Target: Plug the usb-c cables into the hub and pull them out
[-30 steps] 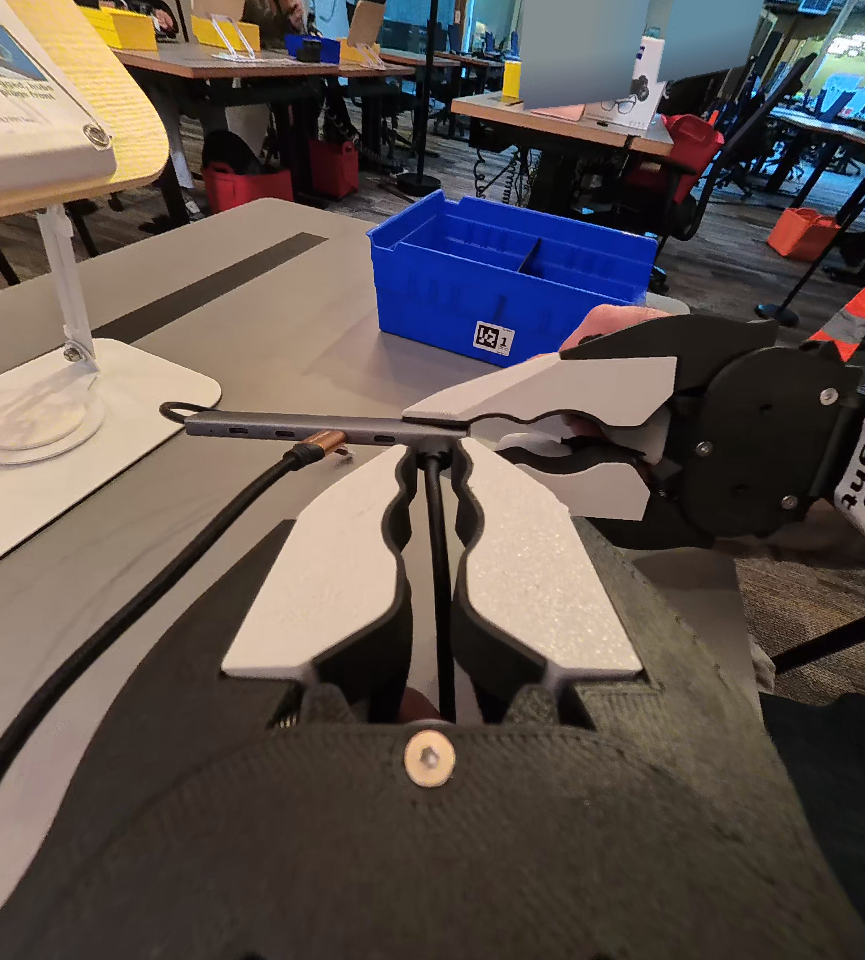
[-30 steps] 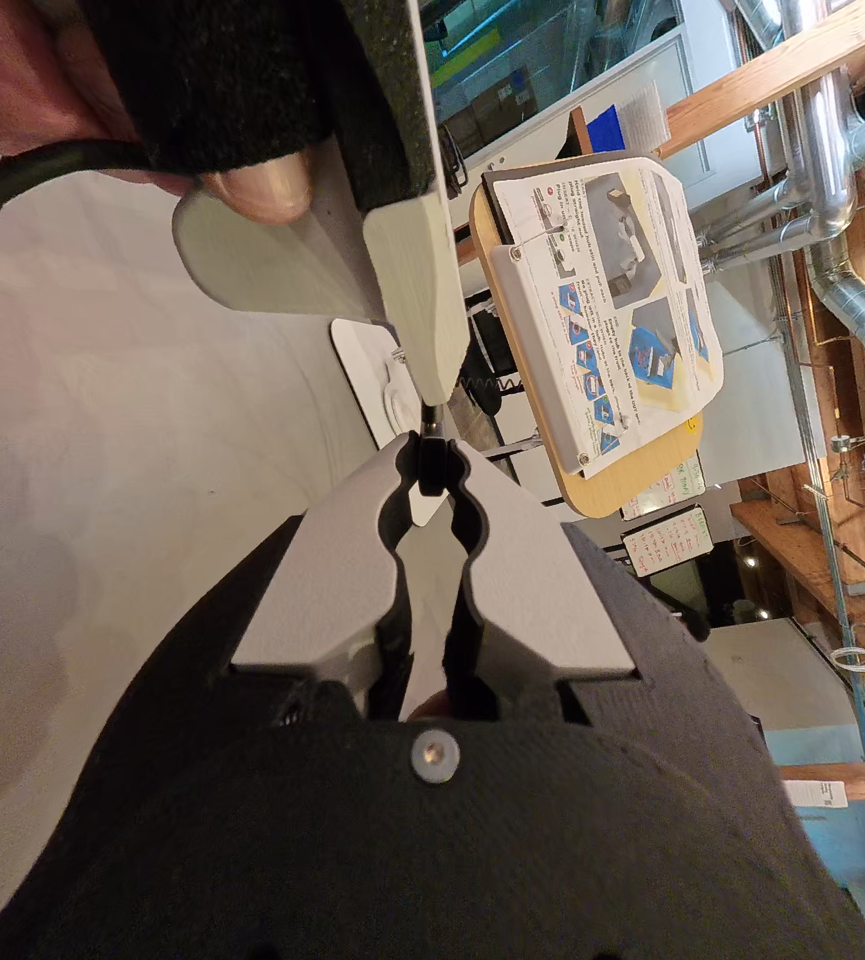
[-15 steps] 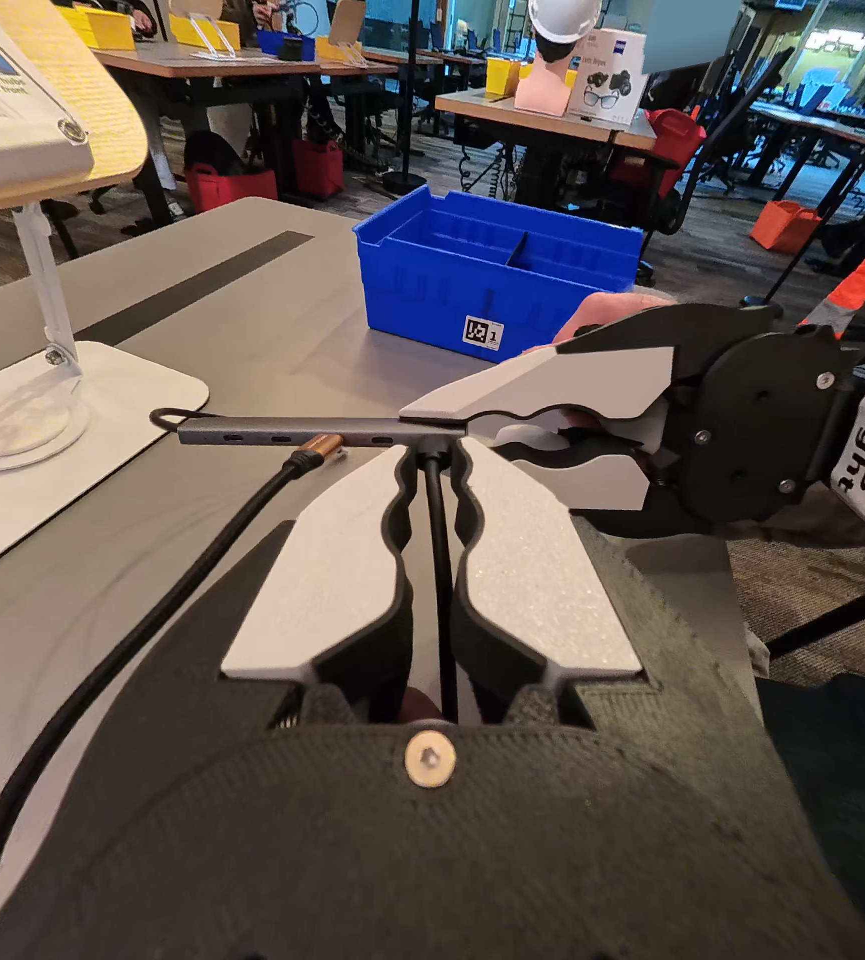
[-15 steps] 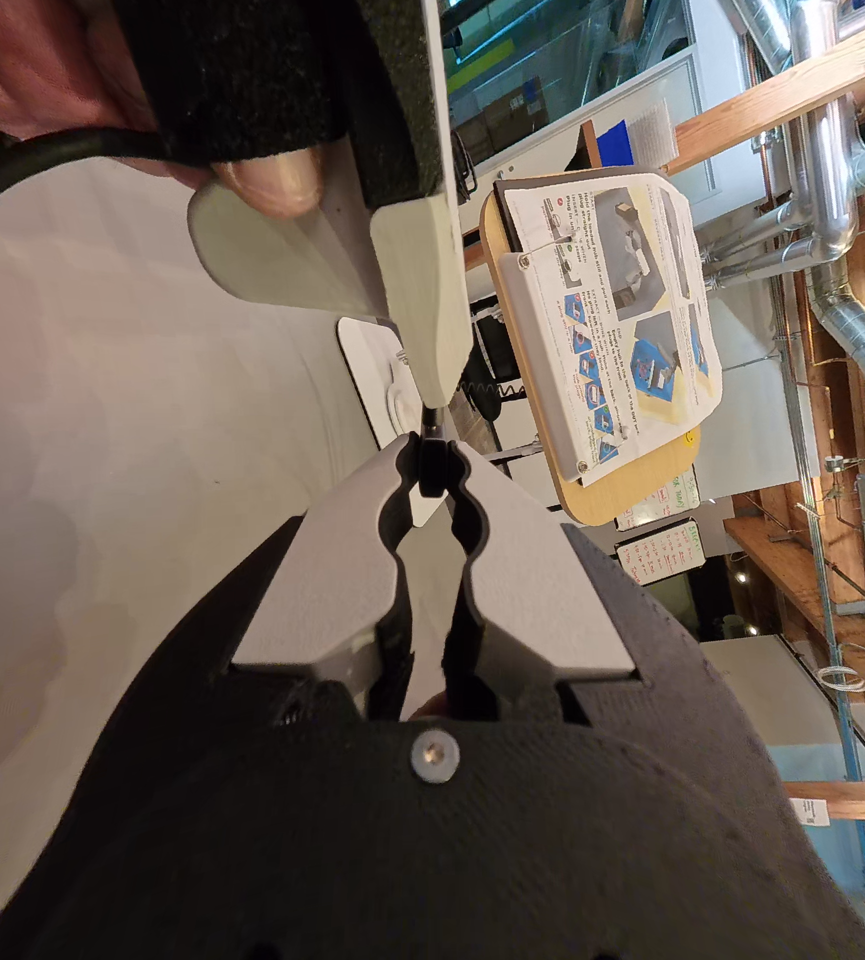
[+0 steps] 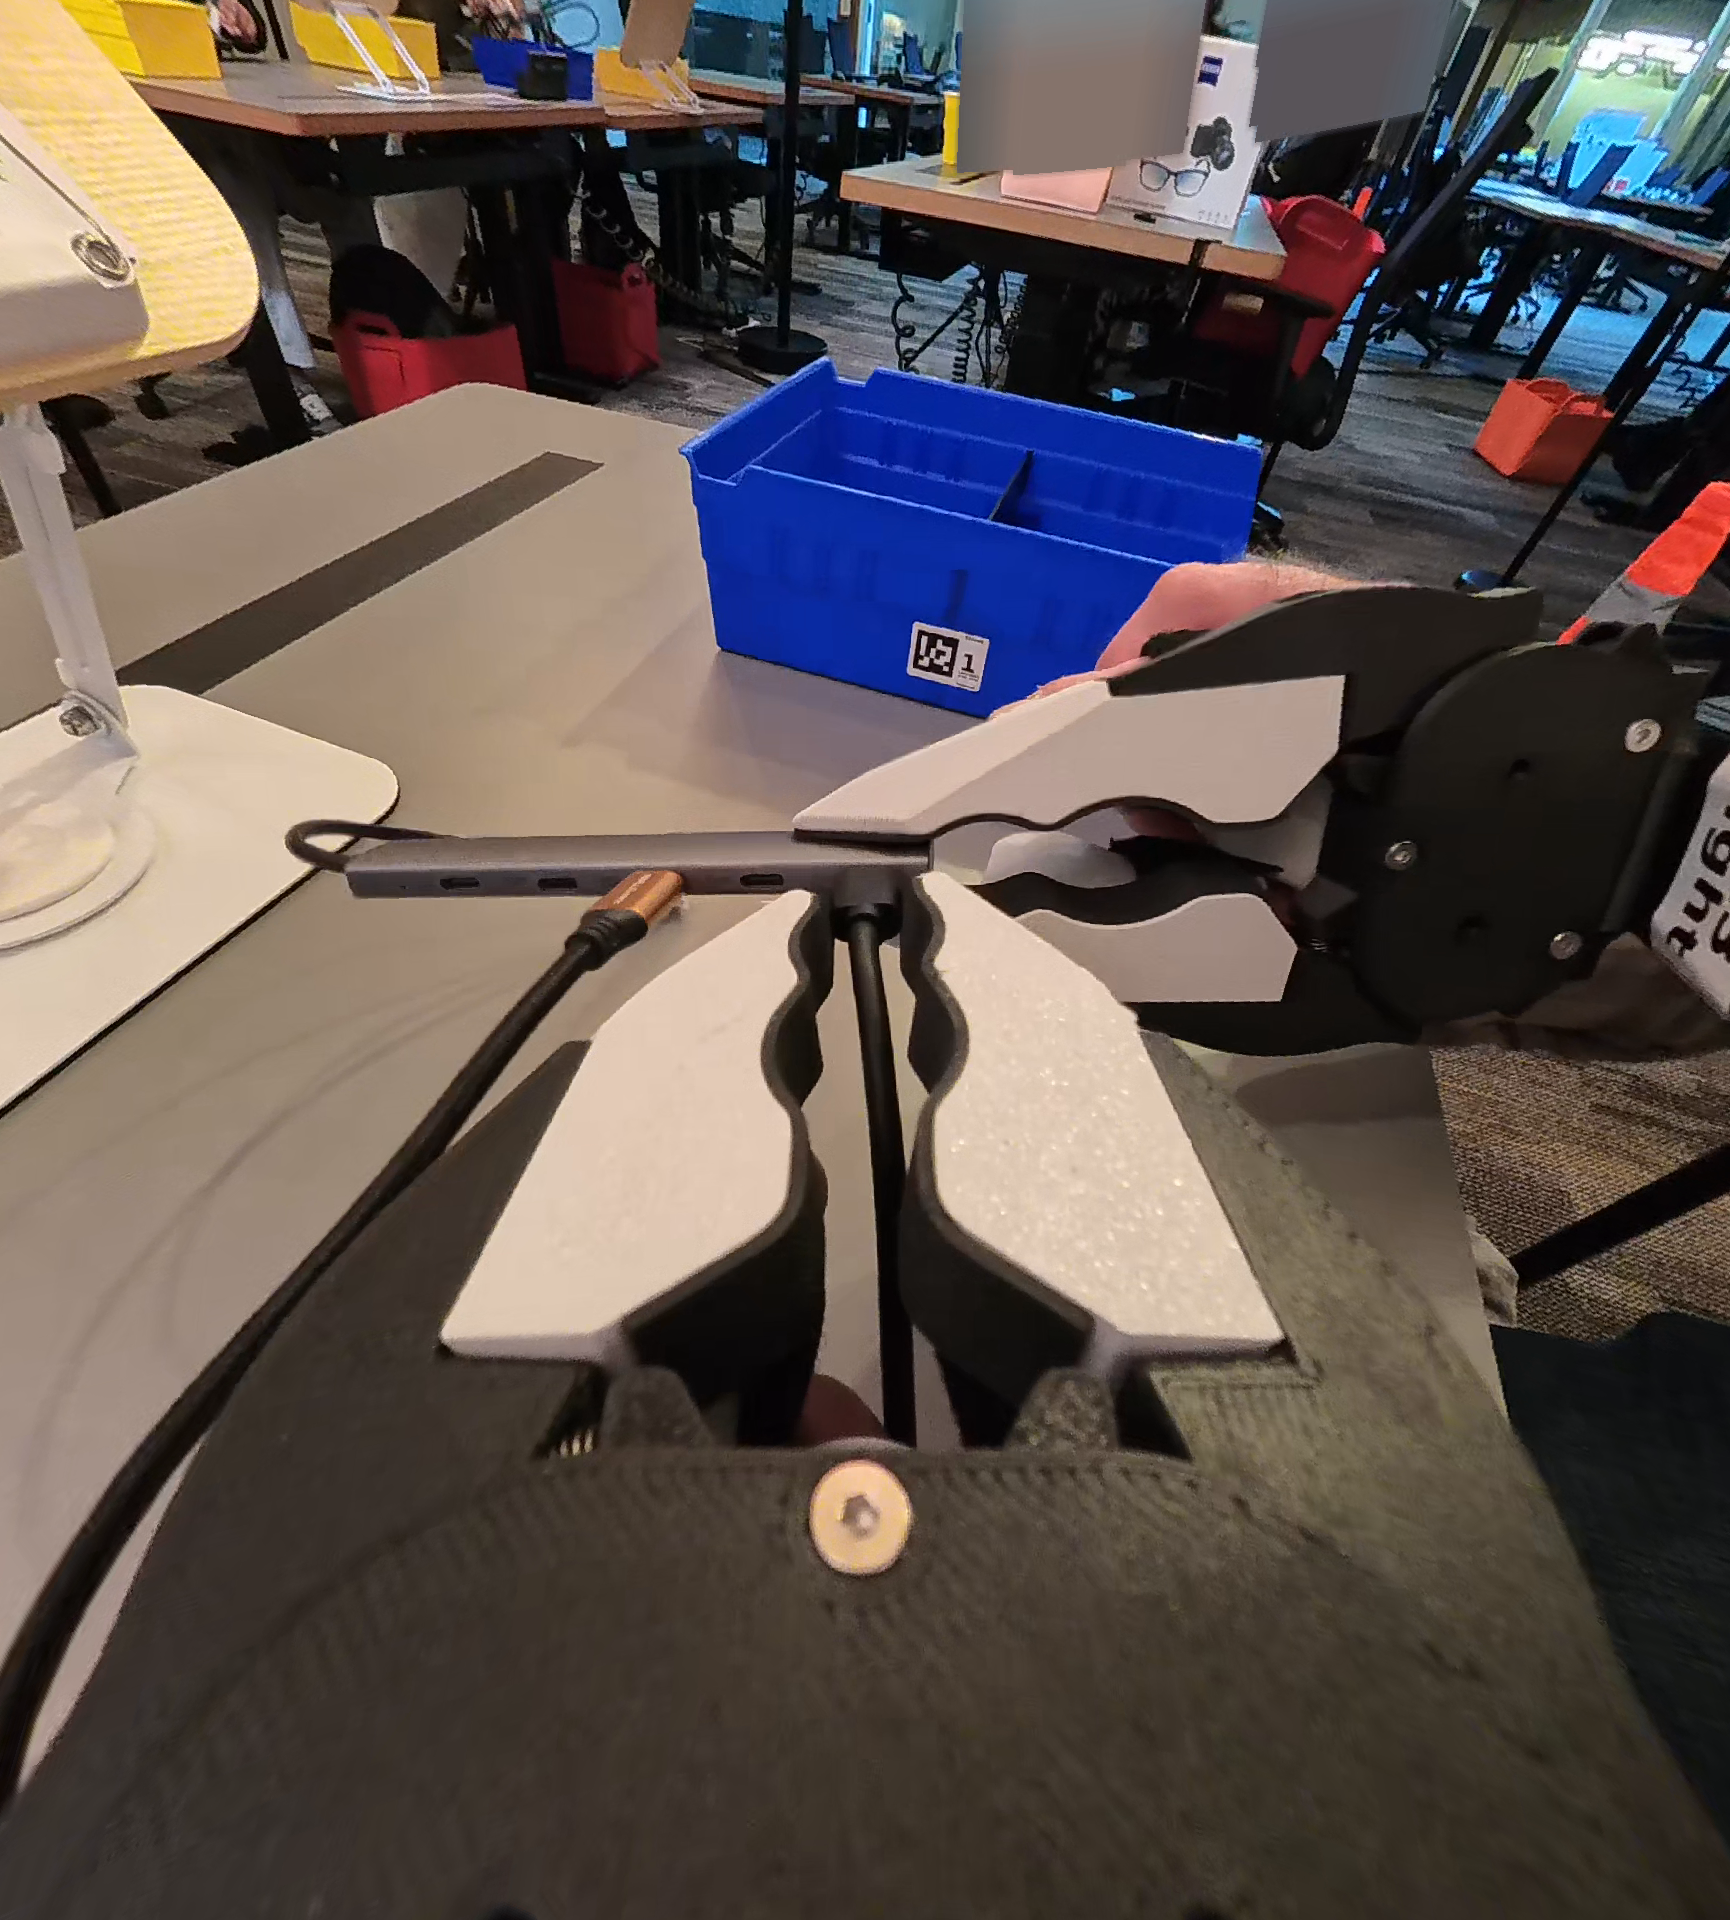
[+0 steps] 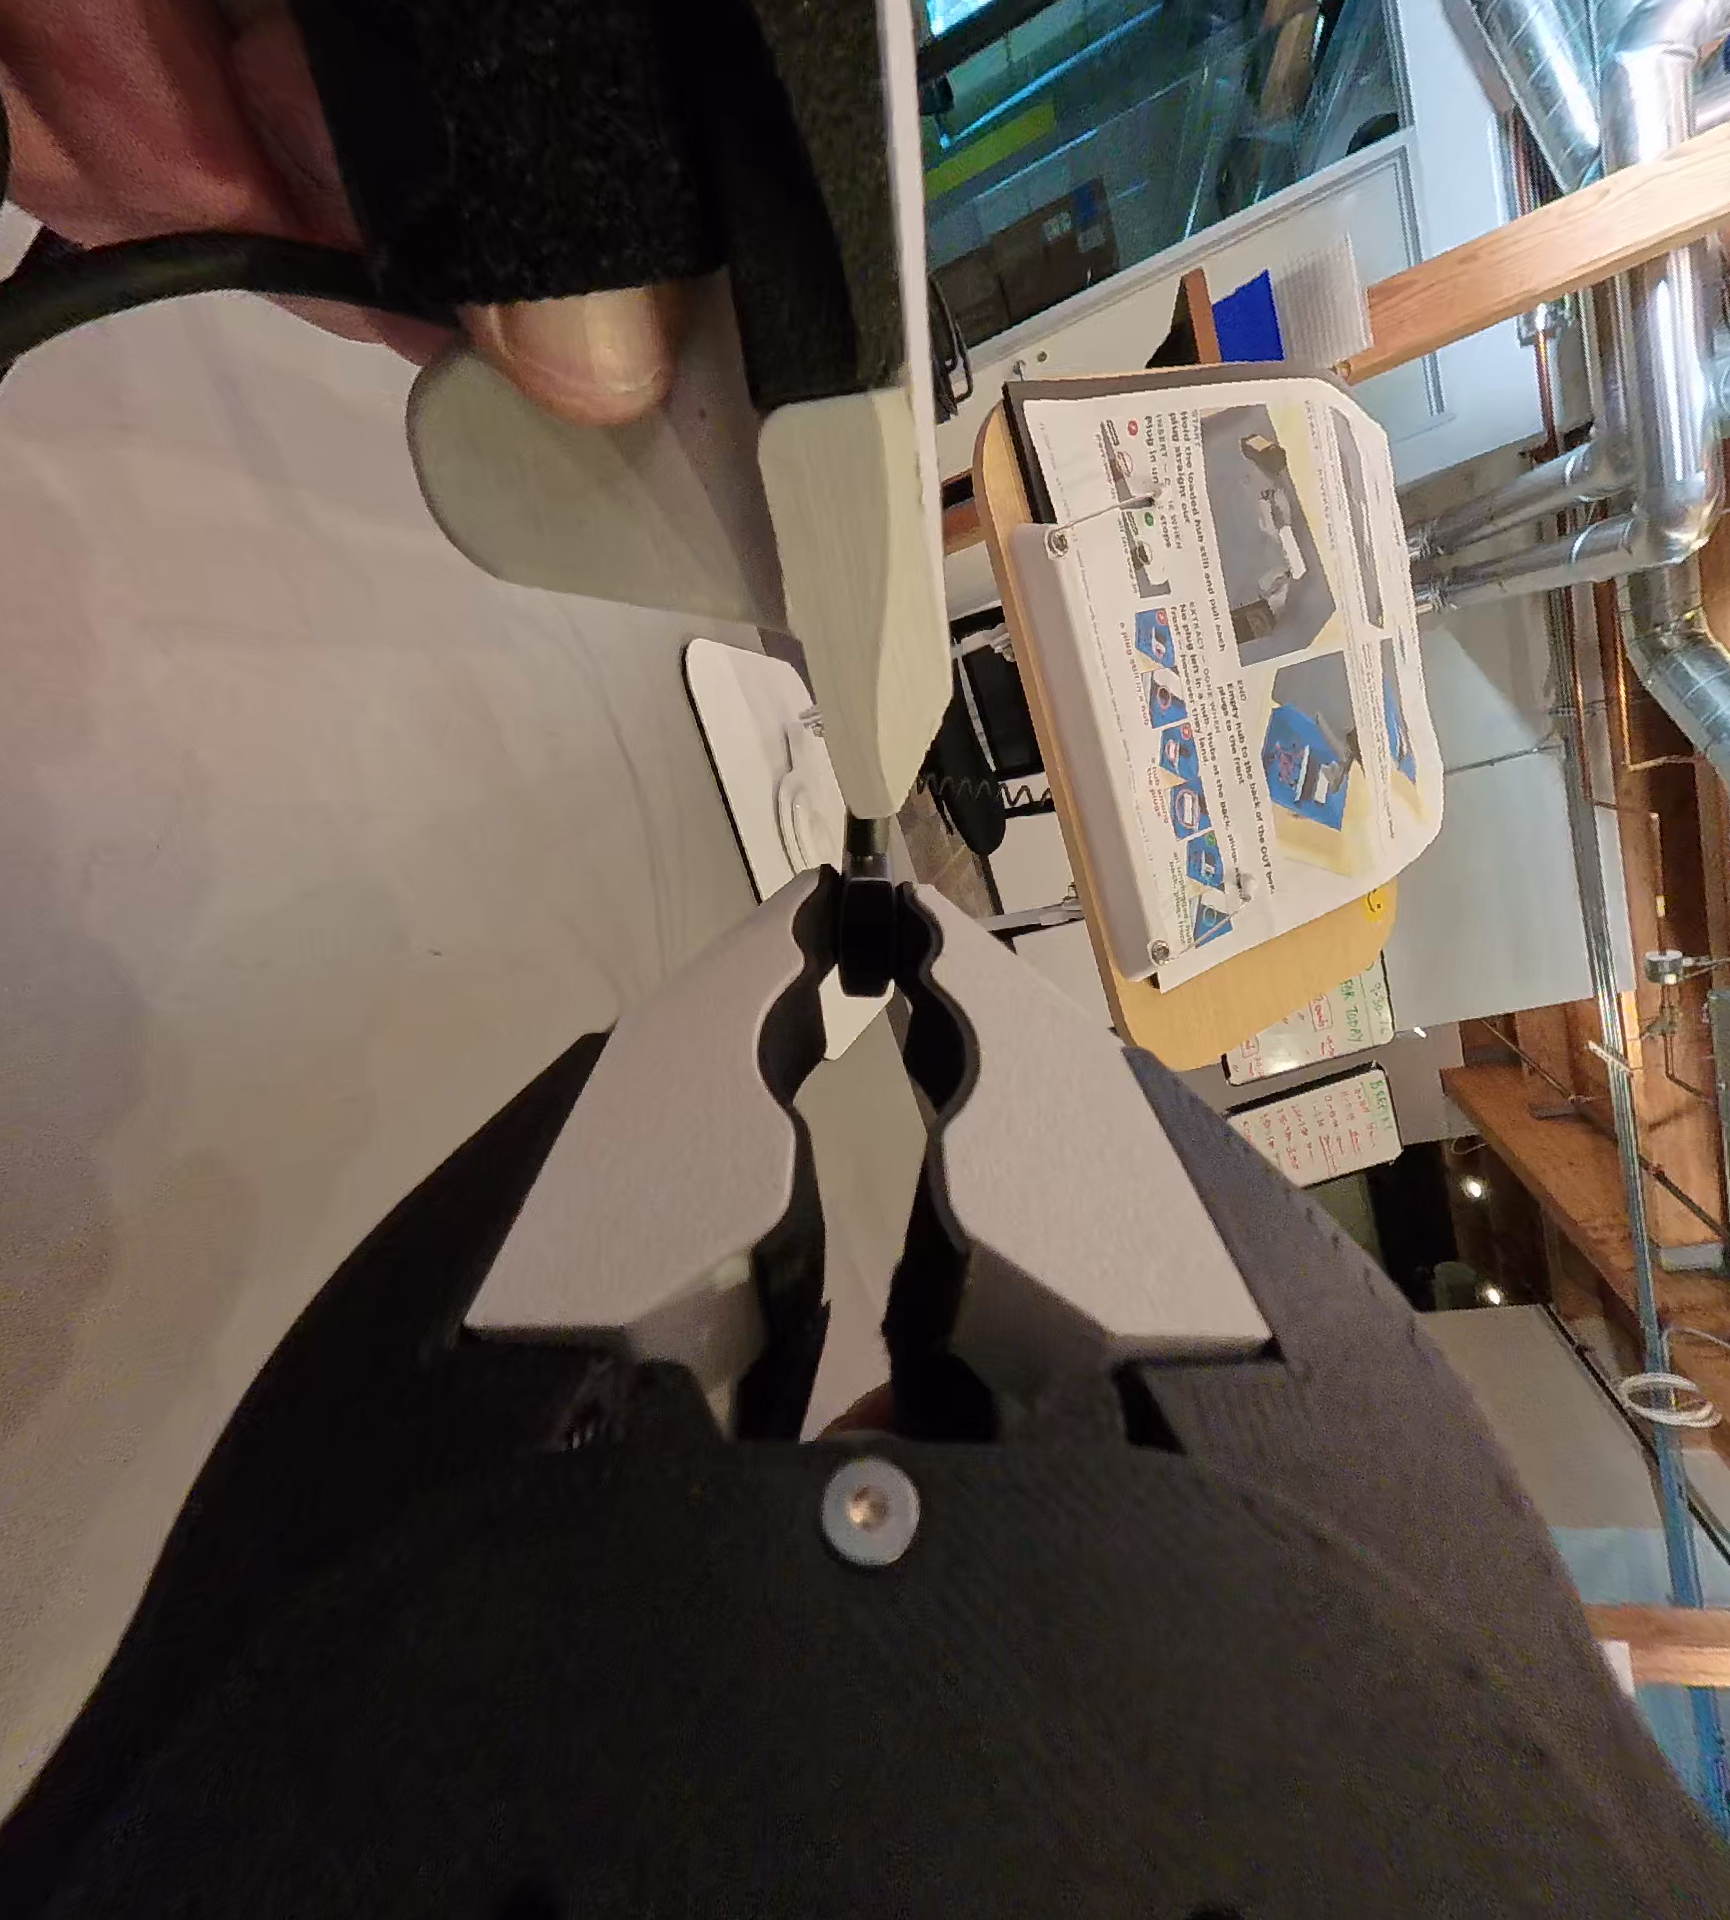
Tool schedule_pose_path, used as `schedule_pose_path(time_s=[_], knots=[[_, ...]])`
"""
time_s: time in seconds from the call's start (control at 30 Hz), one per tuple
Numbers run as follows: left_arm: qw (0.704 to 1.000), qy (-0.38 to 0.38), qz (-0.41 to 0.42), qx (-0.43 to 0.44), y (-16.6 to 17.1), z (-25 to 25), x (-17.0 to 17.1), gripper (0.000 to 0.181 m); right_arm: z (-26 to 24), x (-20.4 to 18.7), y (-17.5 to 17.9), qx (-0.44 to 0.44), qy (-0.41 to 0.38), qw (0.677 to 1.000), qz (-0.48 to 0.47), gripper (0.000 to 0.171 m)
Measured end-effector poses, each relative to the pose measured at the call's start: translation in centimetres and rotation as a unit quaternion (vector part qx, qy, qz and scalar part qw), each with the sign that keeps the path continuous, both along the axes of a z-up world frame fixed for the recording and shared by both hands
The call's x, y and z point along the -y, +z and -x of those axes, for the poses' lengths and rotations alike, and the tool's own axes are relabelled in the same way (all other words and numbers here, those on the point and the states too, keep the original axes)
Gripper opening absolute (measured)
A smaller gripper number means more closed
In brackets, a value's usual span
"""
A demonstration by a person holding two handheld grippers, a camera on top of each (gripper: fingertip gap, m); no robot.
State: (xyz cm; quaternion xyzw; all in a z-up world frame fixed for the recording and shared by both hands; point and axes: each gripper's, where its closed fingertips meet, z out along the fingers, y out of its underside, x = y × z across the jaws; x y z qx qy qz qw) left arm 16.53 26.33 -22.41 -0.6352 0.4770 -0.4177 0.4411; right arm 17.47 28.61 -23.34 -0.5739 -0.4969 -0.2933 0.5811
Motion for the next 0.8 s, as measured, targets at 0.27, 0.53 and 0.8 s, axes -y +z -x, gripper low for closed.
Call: schedule_pose_path(time_s=[0.27, 0.53, 0.8], knots=[[1.0, -0.002, 0.008, -0.003, -0.6, -0.2, 0.1, 0.013, 0.0, 0.0, -0.5, 0.013, 0.004, 1.0, 0.014, 0.006], [0.999, 0.029, -0.03, -0.004, 0.8, 0.1, -0.2, 0.013, -0.9, -0.5, 0.2, -0.008, -0.003, 1.0, 0.018, 0.007], [0.986, 0.114, -0.101, 0.071, 6.9, 5.6, -1.0, 0.009, -5.2, -0.9, 1.1, -0.03, -0.05, 0.997, 0.059, 0.007]])
